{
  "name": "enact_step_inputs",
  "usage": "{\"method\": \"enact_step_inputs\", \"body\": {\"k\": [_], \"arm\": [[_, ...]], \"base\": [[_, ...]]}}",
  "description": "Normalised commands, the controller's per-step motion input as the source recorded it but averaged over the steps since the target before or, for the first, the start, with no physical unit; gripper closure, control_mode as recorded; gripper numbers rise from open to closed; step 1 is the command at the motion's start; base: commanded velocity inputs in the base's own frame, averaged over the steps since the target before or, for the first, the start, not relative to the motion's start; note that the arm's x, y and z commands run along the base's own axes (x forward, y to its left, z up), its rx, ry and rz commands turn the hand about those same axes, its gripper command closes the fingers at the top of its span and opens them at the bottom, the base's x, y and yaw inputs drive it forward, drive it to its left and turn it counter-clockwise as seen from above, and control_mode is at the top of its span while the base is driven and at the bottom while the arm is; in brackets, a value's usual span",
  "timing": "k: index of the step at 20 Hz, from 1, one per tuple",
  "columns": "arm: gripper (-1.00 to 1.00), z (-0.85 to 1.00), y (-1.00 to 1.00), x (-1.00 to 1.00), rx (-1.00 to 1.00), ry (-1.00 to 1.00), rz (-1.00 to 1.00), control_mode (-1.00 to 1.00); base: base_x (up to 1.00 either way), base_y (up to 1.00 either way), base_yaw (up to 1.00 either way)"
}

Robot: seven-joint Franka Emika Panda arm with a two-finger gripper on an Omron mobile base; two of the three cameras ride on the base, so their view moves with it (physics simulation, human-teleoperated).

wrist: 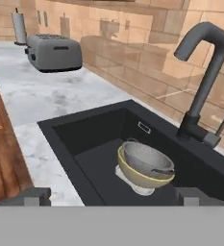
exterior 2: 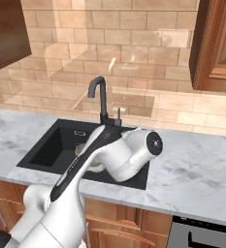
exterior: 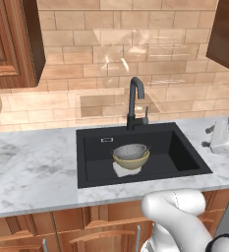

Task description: Pick the bowl and colander and place them in the sink. Then turn on the water.

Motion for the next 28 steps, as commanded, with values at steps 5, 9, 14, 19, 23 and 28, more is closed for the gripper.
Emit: {"method": "enact_step_inputs", "body": {"k": [5,9,14,19,23,28], "arm": [[-1.00,0.05,-0.14,0.08,0.05,-0.05,0.23,-1.00],[-1.00,0.00,-0.02,0.29,0.16,0.00,0.18,-1.00],[-1.00,0.00,-0.05,0.36,0.21,0.00,0.19,-1.00],[-1.00,0.00,0.00,0.42,0.15,0.00,0.09,-1.00],[-1.00,0.00,0.00,0.41,0.12,0.02,0.05,-1.00],[-1.00,0.00,0.00,0.22,0.02,0.00,0.01,-1.00]], "base": [[0.00,0.00,0.00],[0.00,0.00,0.00],[0.00,0.00,0.00],[0.00,0.00,0.00],[0.00,0.00,0.00],[0.00,0.00,0.00]]}}
